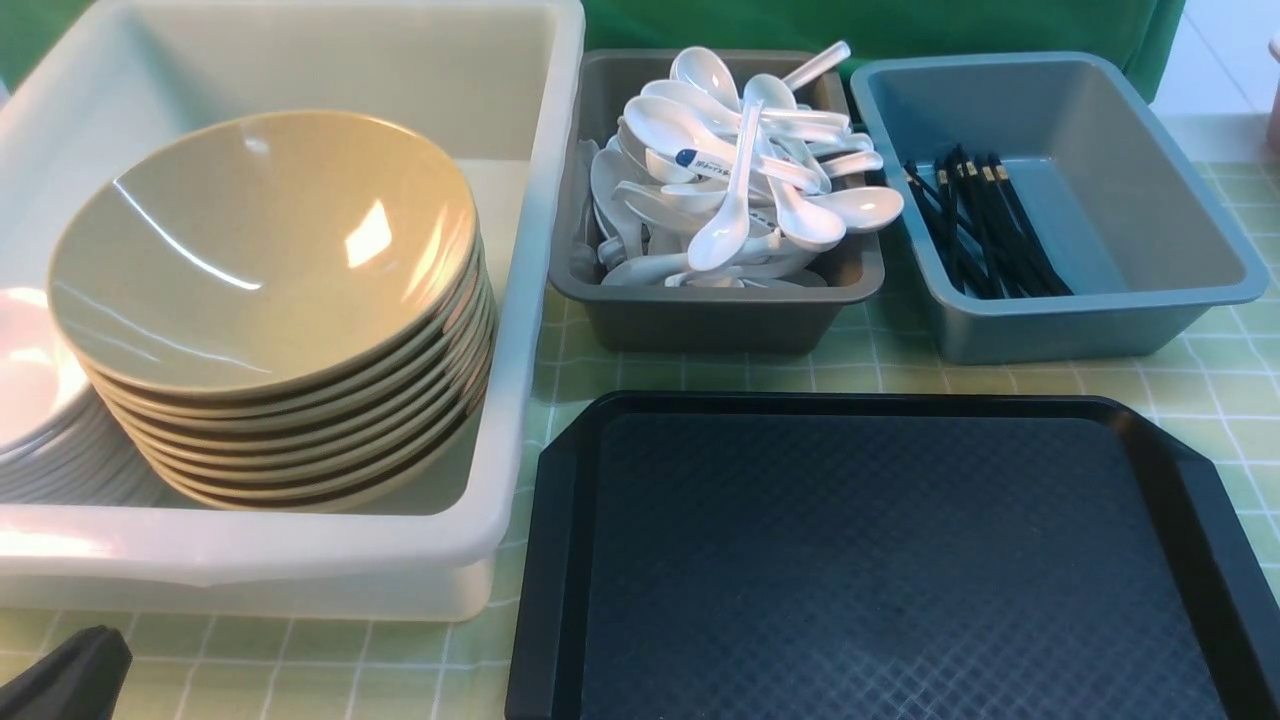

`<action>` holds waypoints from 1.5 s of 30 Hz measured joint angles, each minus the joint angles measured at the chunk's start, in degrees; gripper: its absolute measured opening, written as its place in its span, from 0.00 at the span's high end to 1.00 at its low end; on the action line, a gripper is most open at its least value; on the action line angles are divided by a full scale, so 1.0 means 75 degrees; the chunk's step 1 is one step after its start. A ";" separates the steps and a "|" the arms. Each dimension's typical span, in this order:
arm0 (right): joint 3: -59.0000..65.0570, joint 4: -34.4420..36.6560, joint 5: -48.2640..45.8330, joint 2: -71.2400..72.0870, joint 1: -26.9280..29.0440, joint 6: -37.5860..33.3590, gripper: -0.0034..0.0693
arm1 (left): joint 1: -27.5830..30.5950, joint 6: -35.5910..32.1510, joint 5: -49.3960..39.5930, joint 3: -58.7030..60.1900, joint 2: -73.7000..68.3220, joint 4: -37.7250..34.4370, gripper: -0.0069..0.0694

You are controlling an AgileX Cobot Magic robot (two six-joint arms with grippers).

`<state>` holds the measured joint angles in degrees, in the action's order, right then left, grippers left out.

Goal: On green table put chopsticks spoon bowls plates into blue grey white boxes.

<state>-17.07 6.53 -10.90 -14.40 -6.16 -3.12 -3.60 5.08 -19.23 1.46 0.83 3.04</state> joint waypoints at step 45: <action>0.2178 -0.1324 -0.1373 0.2003 0.1831 -0.0365 0.63 | 0.0000 -0.0020 -0.0024 -0.0009 0.0000 0.0025 0.91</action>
<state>-0.74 -3.40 -21.20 0.62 7.58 -5.86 -3.60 4.93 -19.41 1.39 0.83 3.23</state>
